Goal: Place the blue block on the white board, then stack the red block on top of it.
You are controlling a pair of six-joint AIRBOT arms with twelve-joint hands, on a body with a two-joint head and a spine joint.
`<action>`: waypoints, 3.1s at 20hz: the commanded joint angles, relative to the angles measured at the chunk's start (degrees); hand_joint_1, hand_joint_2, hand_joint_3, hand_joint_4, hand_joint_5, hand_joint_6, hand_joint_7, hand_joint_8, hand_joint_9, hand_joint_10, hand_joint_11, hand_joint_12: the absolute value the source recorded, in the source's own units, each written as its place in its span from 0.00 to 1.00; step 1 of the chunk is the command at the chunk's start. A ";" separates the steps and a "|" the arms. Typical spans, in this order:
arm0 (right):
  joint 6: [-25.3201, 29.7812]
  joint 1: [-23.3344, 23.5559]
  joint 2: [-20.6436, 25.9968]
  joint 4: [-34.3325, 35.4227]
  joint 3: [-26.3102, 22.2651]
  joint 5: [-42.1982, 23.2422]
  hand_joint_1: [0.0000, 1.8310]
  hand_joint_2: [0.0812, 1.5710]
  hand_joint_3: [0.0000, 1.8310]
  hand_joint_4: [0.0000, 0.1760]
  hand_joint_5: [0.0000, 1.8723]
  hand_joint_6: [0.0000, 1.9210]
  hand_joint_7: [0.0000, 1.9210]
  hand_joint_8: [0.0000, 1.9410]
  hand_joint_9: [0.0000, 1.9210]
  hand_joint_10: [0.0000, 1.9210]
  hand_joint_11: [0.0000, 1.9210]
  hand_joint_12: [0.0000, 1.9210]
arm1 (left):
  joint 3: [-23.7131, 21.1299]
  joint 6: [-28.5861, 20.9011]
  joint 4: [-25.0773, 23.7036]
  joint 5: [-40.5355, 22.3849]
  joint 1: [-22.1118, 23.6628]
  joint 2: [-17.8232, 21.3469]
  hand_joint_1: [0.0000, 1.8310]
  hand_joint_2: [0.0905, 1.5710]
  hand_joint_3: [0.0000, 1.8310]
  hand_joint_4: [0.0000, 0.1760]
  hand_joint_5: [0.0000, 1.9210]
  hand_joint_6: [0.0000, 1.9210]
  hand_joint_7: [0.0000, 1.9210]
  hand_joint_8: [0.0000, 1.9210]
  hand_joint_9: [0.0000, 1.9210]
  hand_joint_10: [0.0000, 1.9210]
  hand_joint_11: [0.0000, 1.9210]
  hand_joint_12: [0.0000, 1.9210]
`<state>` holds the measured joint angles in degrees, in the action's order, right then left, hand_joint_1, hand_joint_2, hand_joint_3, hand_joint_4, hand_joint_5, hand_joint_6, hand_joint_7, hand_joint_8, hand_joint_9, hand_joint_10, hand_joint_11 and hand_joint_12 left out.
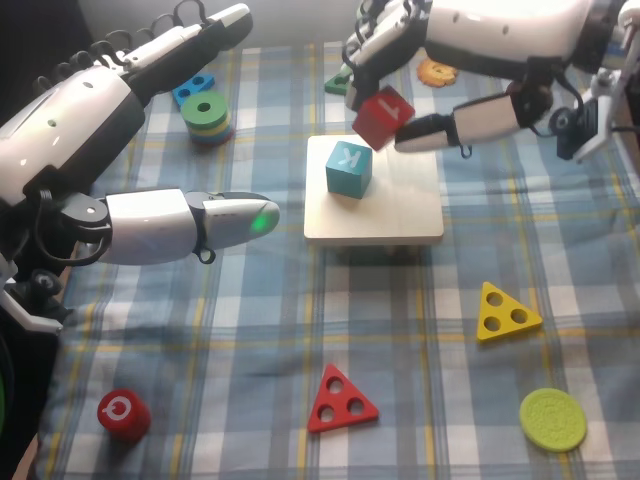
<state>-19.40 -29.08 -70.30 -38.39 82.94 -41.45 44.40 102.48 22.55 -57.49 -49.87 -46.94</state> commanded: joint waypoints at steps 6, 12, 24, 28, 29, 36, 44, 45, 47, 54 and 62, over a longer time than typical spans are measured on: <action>0.14 1.09 -0.36 0.86 -0.14 -5.59 0.62 0.68 0.00 0.00 0.55 0.47 0.45 0.00 0.35 0.00 0.07 0.49 | 0.25 -0.42 -1.47 -6.76 0.88 -0.25 0.40 0.56 0.00 0.90 0.08 0.00 0.11 0.00 0.10 0.00 0.00 0.23; 0.14 1.08 -1.46 0.21 0.27 -5.11 0.61 0.69 0.00 0.00 0.54 0.49 0.44 0.00 0.36 0.00 0.11 0.45 | 0.42 -0.42 -1.46 -6.69 0.88 -0.35 0.41 0.56 0.00 0.92 0.07 0.00 0.10 0.00 0.10 0.00 0.00 0.18; 0.14 1.08 -2.37 -0.54 0.57 -4.57 0.61 0.69 0.00 0.00 0.54 0.49 0.43 0.00 0.35 0.00 0.09 0.45 | 0.48 -0.42 -1.45 -6.65 1.00 -0.43 0.42 0.55 0.00 0.89 0.08 0.00 0.11 0.00 0.10 0.00 0.00 0.22; 0.14 1.08 -2.41 -0.57 0.69 -4.17 0.59 0.69 0.00 0.12 0.53 0.50 0.42 0.00 0.35 0.00 0.08 0.50 | 0.48 -0.42 -1.46 -6.71 1.06 -0.51 0.41 0.55 0.00 0.96 0.08 0.00 0.11 0.00 0.11 0.00 0.00 0.23; 0.14 1.08 -2.42 -0.60 0.69 -4.06 0.58 0.69 0.00 0.31 0.52 0.51 0.42 0.00 0.35 0.00 0.08 0.51 | 0.47 -0.42 -1.46 -6.71 1.06 -0.51 0.41 0.55 0.00 0.95 0.09 0.00 0.11 0.00 0.11 0.00 0.00 0.23; 0.14 1.08 -2.41 -0.67 0.70 -3.89 0.56 0.70 0.00 0.76 0.51 0.53 0.40 0.00 0.35 0.00 0.08 0.53 | 0.45 -0.42 -1.46 -6.77 1.08 -0.50 0.41 0.55 0.00 0.91 0.09 0.00 0.11 0.00 0.11 0.00 0.00 0.17; 0.14 1.08 -2.41 -0.69 0.71 -3.80 0.54 0.63 0.00 0.00 0.43 0.00 0.35 0.00 0.32 0.00 0.08 0.49 | 0.45 -0.42 -1.47 -6.87 1.20 -0.60 0.41 0.55 0.00 0.95 0.08 0.00 0.11 0.00 0.11 0.00 0.00 0.19; 0.14 1.08 -2.41 -0.69 0.70 -3.78 0.54 0.63 0.00 0.00 0.42 0.00 0.35 0.00 0.32 0.00 0.08 0.50 | 0.44 -0.42 -1.47 -6.87 1.20 -0.61 0.41 0.55 0.00 0.90 0.08 0.00 0.11 0.00 0.11 0.00 0.00 0.19; 0.14 1.08 -2.40 -0.68 0.64 -3.78 0.54 0.63 0.00 0.09 0.39 0.00 0.33 0.00 0.32 0.00 0.07 0.52 | 0.42 -0.42 -1.46 -6.90 1.19 -0.61 0.42 0.55 0.00 0.89 0.08 0.00 0.10 0.00 0.10 0.00 0.00 0.19; -0.01 -0.13 3.08 7.25 -3.87 -11.35 0.43 0.56 0.00 0.89 0.00 0.00 0.00 0.00 0.01 0.00 0.00 0.10 | 0.64 -6.18 -2.29 -9.98 0.79 -0.21 0.39 0.54 0.00 0.75 0.06 0.00 0.09 0.00 0.08 0.00 0.00 0.29; -11.66 -24.20 16.74 37.01 -17.56 -44.77 0.31 0.61 0.01 0.61 0.00 0.00 0.00 0.00 0.00 0.00 0.00 0.00 | 3.68 -38.22 -8.34 -24.17 -6.00 2.93 0.35 0.53 0.01 0.65 0.03 0.00 0.08 0.00 0.08 0.00 0.00 0.28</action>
<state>-31.22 -55.66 -53.19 -1.30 64.84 -77.93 48.16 63.33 14.37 -73.43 -57.25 -44.29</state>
